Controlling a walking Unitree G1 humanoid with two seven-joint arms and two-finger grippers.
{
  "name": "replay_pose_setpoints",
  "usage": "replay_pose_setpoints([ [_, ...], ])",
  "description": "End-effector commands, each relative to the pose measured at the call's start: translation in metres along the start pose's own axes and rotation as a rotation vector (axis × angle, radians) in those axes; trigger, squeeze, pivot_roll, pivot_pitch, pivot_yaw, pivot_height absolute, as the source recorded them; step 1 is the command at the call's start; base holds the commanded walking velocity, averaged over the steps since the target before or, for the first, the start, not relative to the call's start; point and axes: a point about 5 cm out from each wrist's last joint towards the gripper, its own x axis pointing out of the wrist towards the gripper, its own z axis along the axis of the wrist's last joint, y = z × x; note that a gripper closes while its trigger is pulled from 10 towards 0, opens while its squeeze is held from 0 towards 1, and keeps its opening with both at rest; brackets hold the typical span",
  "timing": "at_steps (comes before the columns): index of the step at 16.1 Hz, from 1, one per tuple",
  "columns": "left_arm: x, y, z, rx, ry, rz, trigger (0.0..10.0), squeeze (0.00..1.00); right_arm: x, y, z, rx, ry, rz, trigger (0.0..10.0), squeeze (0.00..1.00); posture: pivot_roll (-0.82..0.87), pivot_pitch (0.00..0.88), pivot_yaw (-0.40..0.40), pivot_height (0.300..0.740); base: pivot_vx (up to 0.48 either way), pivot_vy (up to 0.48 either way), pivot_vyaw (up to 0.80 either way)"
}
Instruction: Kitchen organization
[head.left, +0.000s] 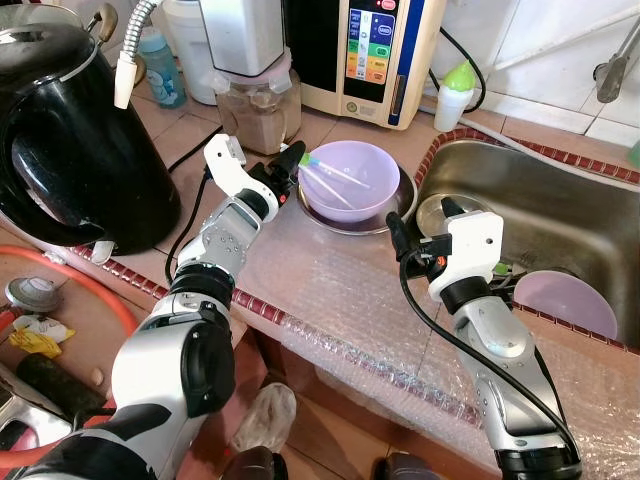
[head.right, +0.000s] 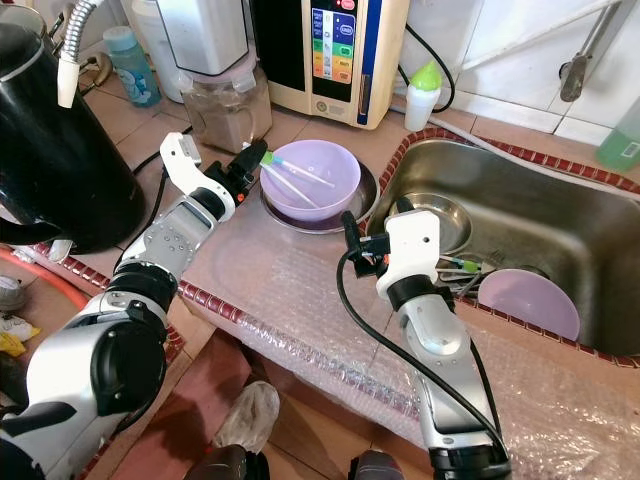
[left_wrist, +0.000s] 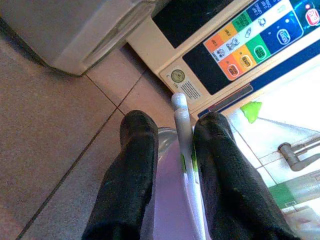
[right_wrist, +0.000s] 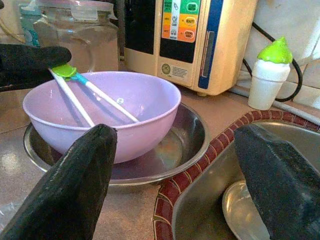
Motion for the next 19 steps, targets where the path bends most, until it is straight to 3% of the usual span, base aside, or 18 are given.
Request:
replay_pose_setpoints([
  [1,0.002,-0.003,0.008,0.013,-0.019,-0.02,0.0,0.0,-0.002,0.008,0.008,0.03,-0.032,0.063,10.0,0.0,-0.15,0.074,0.074,0.74,0.0,0.0,0.0],
  [10,0.002,-0.003,0.015,0.004,-0.047,-0.038,0.0,0.0,0.003,0.012,0.007,0.038,-0.038,0.082,10.0,0.0,-0.13,0.05,0.083,0.74,0.0,0.0,0.0],
  [14,0.002,-0.006,0.022,0.029,-0.077,-0.072,0.0,0.0,0.008,0.002,0.011,0.024,-0.06,0.047,10.0,0.0,-0.13,0.038,0.093,0.74,0.0,0.0,0.0],
  [18,0.007,-0.029,0.042,0.061,-0.152,-0.174,0.0,0.0,0.012,0.0,0.013,0.023,-0.079,0.029,10.0,0.0,-0.12,0.027,0.093,0.74,0.0,0.0,0.0],
  [19,0.011,-0.051,0.053,0.071,-0.174,-0.267,0.0,0.0,0.017,0.002,0.016,0.026,-0.098,0.031,10.0,0.0,-0.11,0.023,0.089,0.74,0.0,0.0,0.0],
])
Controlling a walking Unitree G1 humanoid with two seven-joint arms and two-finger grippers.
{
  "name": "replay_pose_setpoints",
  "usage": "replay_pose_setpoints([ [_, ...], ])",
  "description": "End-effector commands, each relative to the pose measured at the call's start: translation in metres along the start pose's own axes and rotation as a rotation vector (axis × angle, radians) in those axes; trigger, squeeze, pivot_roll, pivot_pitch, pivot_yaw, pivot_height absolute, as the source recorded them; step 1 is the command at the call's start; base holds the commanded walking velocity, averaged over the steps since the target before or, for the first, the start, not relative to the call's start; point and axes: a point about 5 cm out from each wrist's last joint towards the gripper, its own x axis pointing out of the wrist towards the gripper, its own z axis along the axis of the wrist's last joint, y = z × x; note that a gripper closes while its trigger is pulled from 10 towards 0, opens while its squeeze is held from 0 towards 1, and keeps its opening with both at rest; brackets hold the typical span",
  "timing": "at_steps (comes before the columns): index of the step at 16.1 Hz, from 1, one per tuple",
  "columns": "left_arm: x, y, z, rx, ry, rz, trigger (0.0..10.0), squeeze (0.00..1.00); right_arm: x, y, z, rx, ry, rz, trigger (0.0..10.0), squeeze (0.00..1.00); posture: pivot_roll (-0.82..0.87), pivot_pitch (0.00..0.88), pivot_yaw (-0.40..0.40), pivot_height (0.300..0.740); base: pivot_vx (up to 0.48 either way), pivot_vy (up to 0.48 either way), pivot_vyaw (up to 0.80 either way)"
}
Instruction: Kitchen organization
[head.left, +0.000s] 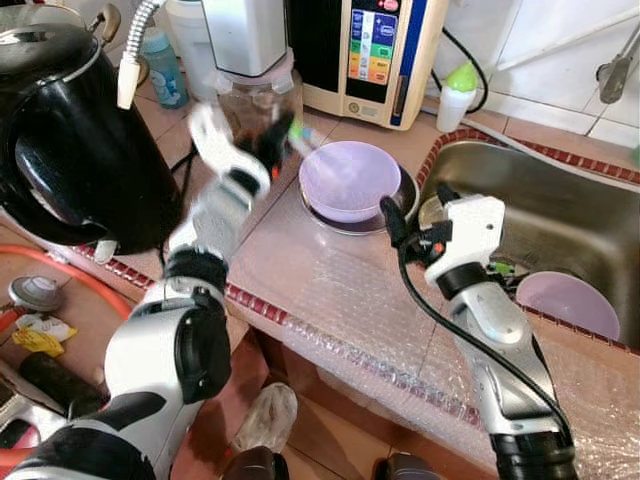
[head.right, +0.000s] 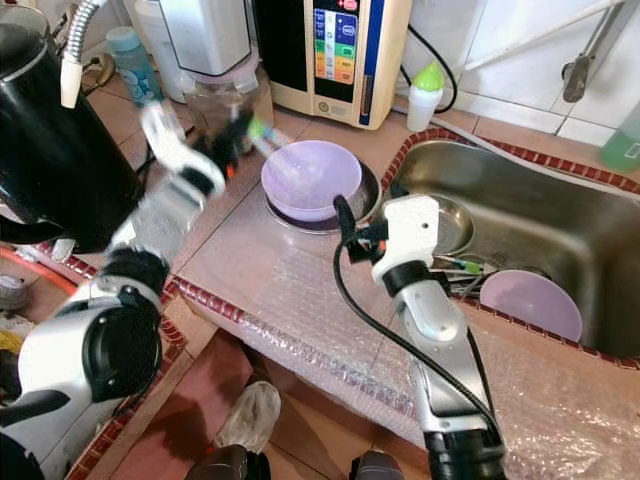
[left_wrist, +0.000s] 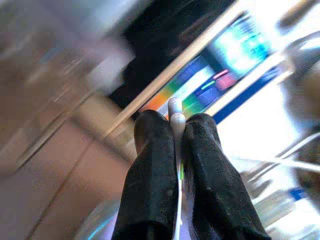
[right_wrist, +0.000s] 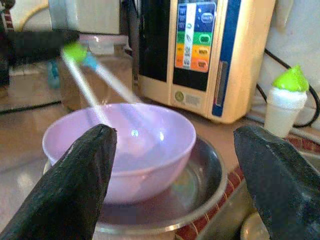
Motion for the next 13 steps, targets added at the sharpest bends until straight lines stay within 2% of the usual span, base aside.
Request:
replay_pose_setpoints([
  [1,0.01,-0.021,0.012,0.041,-0.016,-0.094,0.0,0.0,0.003,-0.001,0.002,-0.001,-0.014,-0.011,10.0,0.0,-0.11,0.022,0.088,0.74,0.0,0.0,0.0],
  [3,0.014,-0.045,0.012,0.112,0.001,-0.209,0.0,0.0,0.008,0.0,0.005,-0.03,-0.029,0.009,10.0,0.0,-0.1,0.017,0.083,0.74,0.0,0.0,0.0],
  [5,0.013,-0.053,0.009,0.161,0.013,-0.248,0.0,0.0,0.01,0.001,0.008,-0.046,-0.043,0.023,10.0,0.0,-0.1,0.014,0.082,0.74,0.0,0.0,0.0],
  [6,0.01,-0.061,0.0,0.261,0.053,-0.289,0.0,0.0,0.014,0.004,0.012,-0.056,-0.064,0.045,10.0,0.0,-0.09,0.011,0.08,0.74,0.0,0.0,0.0],
  [7,0.007,-0.064,-0.008,0.325,0.081,-0.314,0.0,0.0,0.016,0.006,0.013,-0.064,-0.075,0.065,10.0,0.0,-0.09,0.009,0.081,0.74,0.0,0.0,0.0],
  [8,0.005,-0.067,-0.015,0.376,0.106,-0.334,0.0,0.0,0.018,0.007,0.014,-0.063,-0.08,0.078,10.0,0.0,-0.09,0.008,0.081,0.74,0.0,0.0,0.0],
  [9,0.003,-0.069,-0.02,0.384,0.124,-0.344,0.0,0.0,0.019,0.008,0.014,-0.064,-0.081,0.086,9.6,0.0,-0.09,0.007,0.082,0.74,0.0,0.0,0.0],
  [10,0.001,-0.072,-0.024,0.394,0.139,-0.357,0.0,0.0,0.021,0.009,0.014,-0.069,-0.084,0.098,0.0,0.0,-0.09,0.005,0.085,0.74,0.0,0.0,0.0],
  [13,-0.002,-0.08,-0.033,0.424,0.161,-0.388,0.0,0.0,0.027,0.01,0.012,-0.098,-0.071,0.12,0.0,0.0,-0.09,0.006,0.09,0.74,0.0,0.0,0.0],
])
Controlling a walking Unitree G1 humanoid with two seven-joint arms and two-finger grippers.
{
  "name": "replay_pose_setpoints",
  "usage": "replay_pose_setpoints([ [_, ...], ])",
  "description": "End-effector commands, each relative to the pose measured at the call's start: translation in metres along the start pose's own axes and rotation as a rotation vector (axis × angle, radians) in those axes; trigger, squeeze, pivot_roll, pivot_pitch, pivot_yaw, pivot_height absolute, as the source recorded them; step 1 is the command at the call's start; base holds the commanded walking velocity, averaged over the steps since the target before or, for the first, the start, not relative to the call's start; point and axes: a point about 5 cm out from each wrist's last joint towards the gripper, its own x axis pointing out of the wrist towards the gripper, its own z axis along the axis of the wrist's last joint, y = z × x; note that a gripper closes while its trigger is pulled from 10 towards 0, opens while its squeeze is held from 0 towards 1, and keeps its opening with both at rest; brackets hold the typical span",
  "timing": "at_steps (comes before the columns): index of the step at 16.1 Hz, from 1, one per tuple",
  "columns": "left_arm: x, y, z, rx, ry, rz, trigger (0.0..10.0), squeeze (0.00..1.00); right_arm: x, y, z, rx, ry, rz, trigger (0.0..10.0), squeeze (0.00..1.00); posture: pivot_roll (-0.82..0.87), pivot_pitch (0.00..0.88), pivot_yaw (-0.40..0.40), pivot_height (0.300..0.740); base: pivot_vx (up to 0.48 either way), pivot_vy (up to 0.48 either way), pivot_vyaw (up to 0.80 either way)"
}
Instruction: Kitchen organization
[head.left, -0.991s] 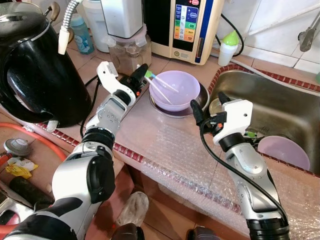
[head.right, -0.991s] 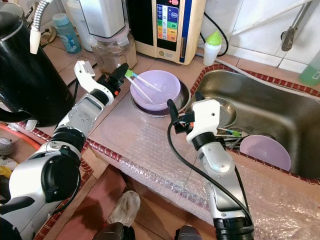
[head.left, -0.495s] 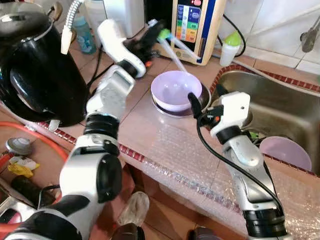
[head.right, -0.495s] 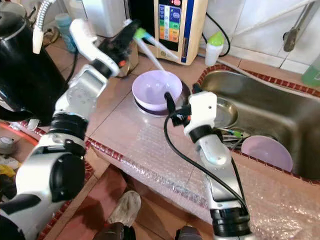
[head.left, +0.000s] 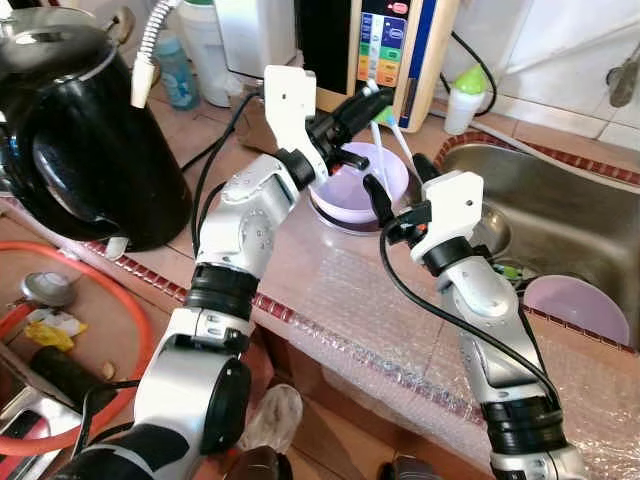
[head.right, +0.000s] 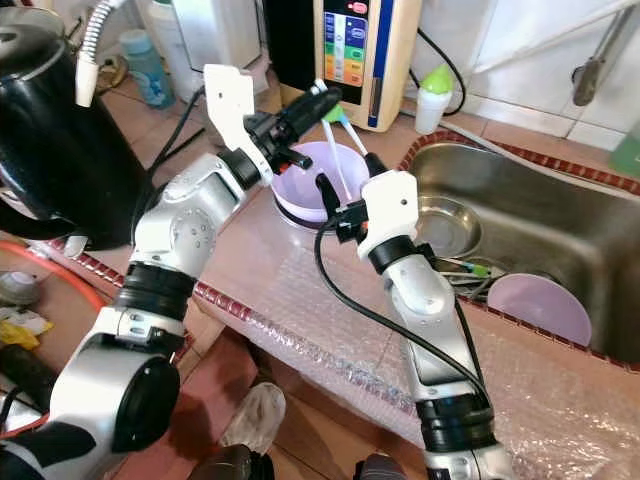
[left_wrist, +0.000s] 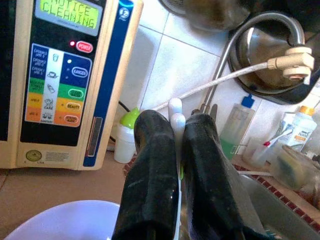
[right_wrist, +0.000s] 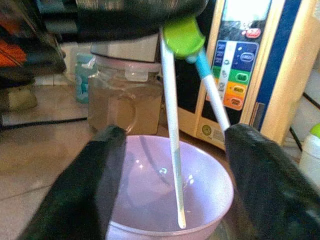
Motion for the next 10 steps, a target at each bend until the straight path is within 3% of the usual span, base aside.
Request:
replay_pose_setpoints([
  [1,0.003,-0.009,0.003,0.043,0.009,-0.037,0.0,0.0,0.007,0.002,0.003,-0.022,-0.011,0.017,0.0,0.0,-0.09,0.005,0.092,0.74,0.0,0.0,0.0],
  [6,0.005,-0.022,0.0,0.04,0.013,-0.062,0.0,0.0,0.02,0.004,-0.006,-0.037,0.025,0.011,0.0,0.0,-0.09,0.003,0.094,0.74,0.0,0.0,0.0],
  [10,0.003,-0.023,-0.001,0.05,0.017,-0.062,0.0,0.0,0.026,-0.011,-0.006,-0.057,0.019,-0.087,0.0,0.0,-0.08,0.0,0.083,0.74,0.0,0.0,0.0],
])
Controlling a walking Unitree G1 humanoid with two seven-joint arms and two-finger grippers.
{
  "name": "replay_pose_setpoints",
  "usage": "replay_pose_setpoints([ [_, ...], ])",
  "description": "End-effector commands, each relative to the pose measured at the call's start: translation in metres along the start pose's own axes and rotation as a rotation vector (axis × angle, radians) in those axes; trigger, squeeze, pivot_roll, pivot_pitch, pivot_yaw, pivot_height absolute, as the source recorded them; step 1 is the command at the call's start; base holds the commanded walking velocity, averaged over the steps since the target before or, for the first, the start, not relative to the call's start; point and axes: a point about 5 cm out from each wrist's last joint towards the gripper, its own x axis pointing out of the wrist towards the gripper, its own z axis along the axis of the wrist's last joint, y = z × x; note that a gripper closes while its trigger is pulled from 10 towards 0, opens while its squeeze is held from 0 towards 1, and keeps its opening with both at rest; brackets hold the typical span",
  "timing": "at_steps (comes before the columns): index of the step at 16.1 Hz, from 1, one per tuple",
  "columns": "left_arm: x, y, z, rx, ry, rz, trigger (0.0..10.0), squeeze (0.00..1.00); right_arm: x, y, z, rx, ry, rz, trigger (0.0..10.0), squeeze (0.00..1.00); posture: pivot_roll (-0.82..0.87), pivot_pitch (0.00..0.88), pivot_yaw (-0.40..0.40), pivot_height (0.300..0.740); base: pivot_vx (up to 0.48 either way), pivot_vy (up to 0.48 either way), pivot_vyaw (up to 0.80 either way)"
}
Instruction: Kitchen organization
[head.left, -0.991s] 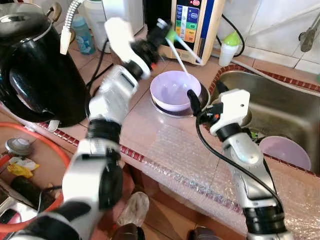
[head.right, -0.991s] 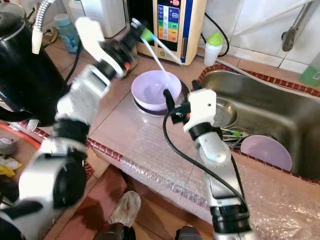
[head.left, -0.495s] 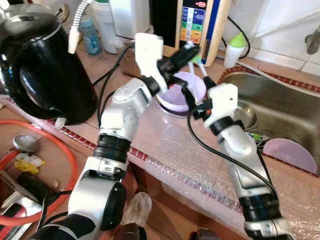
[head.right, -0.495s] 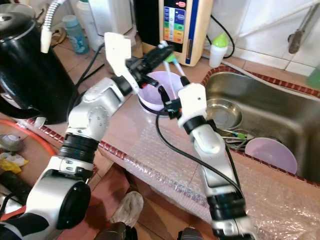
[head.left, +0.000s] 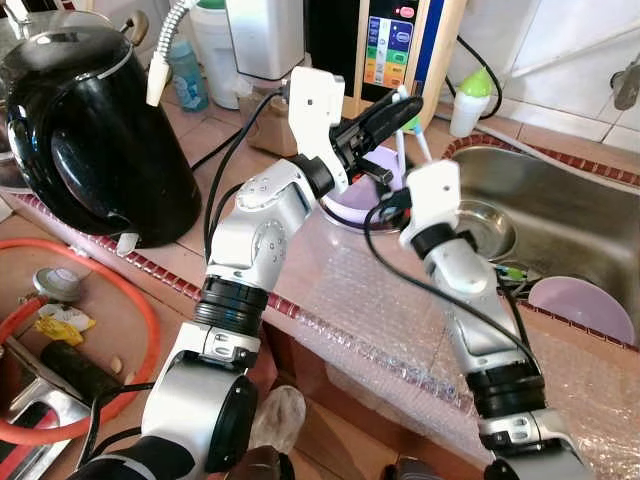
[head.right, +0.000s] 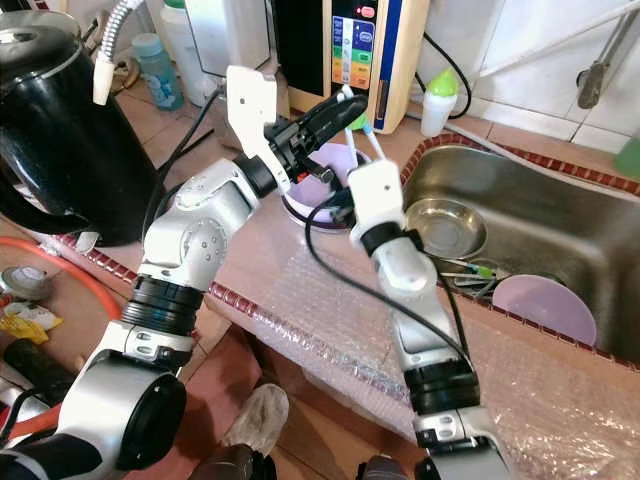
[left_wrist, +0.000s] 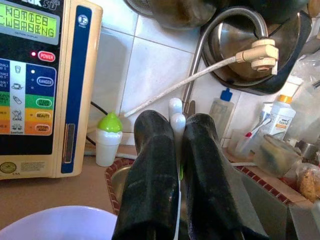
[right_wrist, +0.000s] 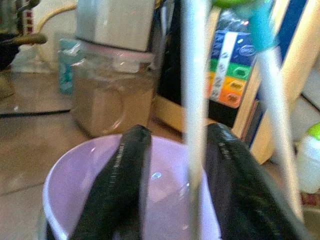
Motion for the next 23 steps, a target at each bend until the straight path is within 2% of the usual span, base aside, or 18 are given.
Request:
replay_pose_setpoints([
  [1,-0.003,0.001,0.0,0.019,0.009,0.013,0.0,0.0,0.003,-0.007,0.004,-0.007,-0.024,-0.039,0.0,0.0,-0.08,0.0,0.08,0.74,0.0,0.0,0.0],
  [5,-0.008,0.007,-0.002,0.067,0.027,0.034,0.0,0.0,0.001,-0.017,0.005,-0.02,-0.028,-0.06,0.0,0.0,-0.08,0.0,0.074,0.74,0.0,0.0,0.0],
  [12,-0.007,0.005,-0.011,0.091,0.057,0.011,0.0,0.0,0.001,-0.021,0.001,-0.033,-0.022,-0.07,0.0,0.0,-0.09,0.0,0.088,0.74,0.0,0.0,0.0],
  [13,-0.007,0.003,-0.012,0.109,0.062,0.01,3.8,1.0,0.0,-0.024,0.001,-0.036,-0.023,-0.085,0.0,0.0,-0.09,0.0,0.088,0.74,0.0,0.0,0.0],
  [14,-0.007,0.002,-0.013,0.118,0.066,-0.003,5.1,1.0,0.0,-0.026,0.001,-0.038,-0.027,-0.097,0.0,0.0,-0.08,0.0,0.085,0.74,0.0,0.0,0.0],
  [15,-0.008,0.0,-0.014,0.132,0.071,-0.02,10.0,1.0,0.0,-0.028,0.001,-0.042,-0.027,-0.108,0.0,0.0,-0.08,0.0,0.085,0.74,0.0,0.0,0.0],
  [19,-0.01,0.0,-0.01,0.218,0.074,0.013,10.0,1.0,0.004,-0.039,-0.005,-0.086,0.001,-0.195,0.0,0.0,-0.05,0.0,0.059,0.74,0.0,0.0,0.0],
  [23,-0.031,0.001,-0.007,0.258,0.063,0.091,10.0,1.0,0.001,-0.058,-0.016,-0.133,0.075,-0.329,0.0,0.0,-0.01,0.0,0.041,0.74,0.0,0.0,0.0],
])
